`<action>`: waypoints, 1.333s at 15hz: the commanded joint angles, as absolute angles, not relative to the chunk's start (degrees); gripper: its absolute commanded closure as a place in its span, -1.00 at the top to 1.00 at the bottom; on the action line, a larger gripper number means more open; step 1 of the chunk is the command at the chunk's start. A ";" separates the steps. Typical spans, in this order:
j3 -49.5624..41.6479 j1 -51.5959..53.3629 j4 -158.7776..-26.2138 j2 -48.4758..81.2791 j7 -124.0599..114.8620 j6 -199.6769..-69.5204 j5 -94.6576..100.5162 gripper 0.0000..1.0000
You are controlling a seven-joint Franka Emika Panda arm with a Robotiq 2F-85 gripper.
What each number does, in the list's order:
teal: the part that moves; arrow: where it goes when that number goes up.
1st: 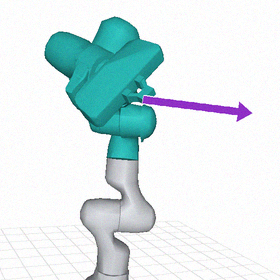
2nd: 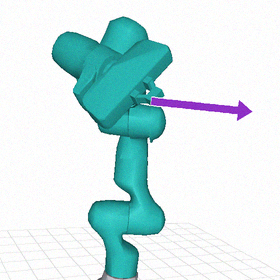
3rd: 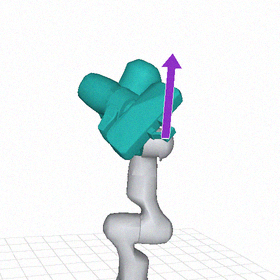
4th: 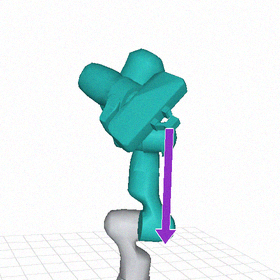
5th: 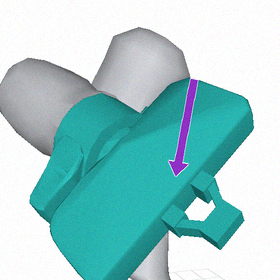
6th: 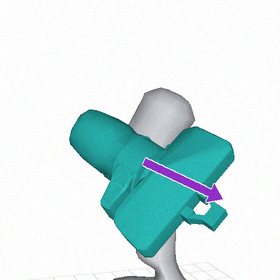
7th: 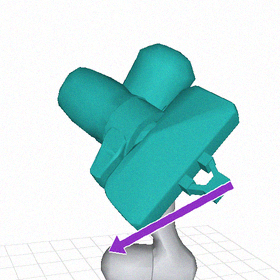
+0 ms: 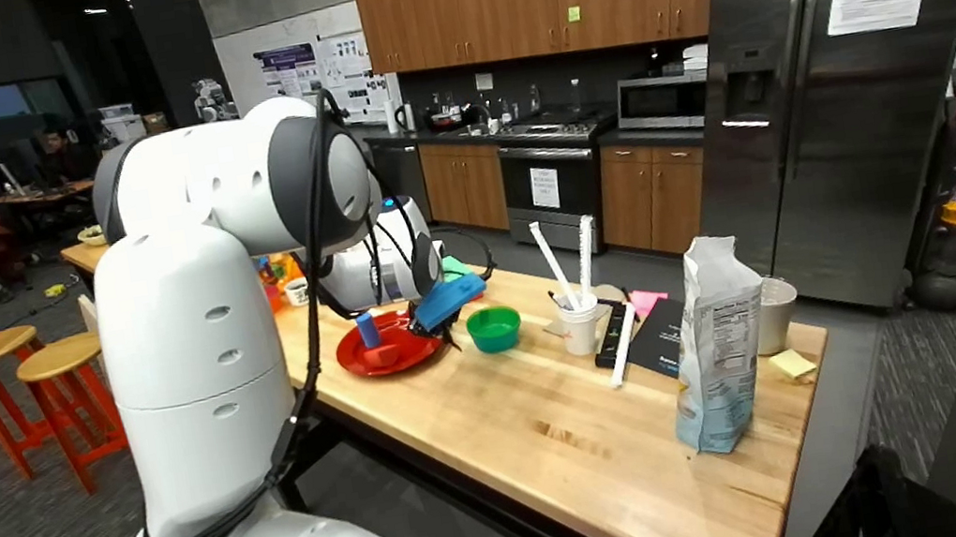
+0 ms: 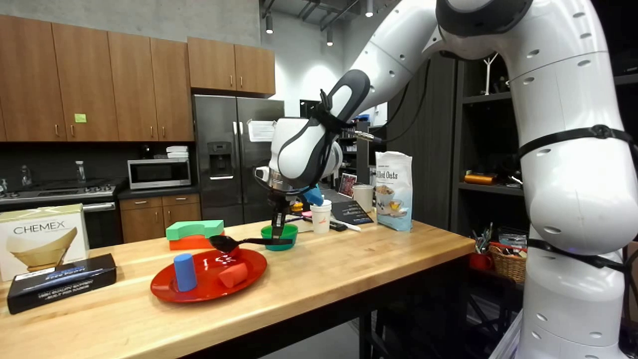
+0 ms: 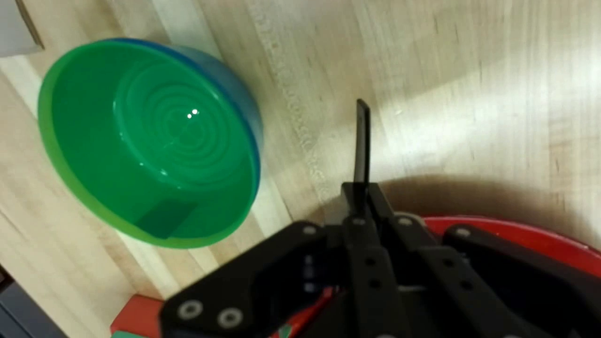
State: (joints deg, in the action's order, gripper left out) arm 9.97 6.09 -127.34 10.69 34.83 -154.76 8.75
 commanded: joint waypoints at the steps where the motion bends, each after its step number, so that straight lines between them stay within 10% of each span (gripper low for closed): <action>1: 12.71 4.48 -129.38 7.86 35.45 -157.59 0.81 -0.98; 20: 16.00 3.28 -129.31 4.12 62.90 -145.24 -66.30 -0.98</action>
State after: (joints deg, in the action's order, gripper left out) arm 18.89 1.79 -128.11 5.97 60.47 -148.79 -61.20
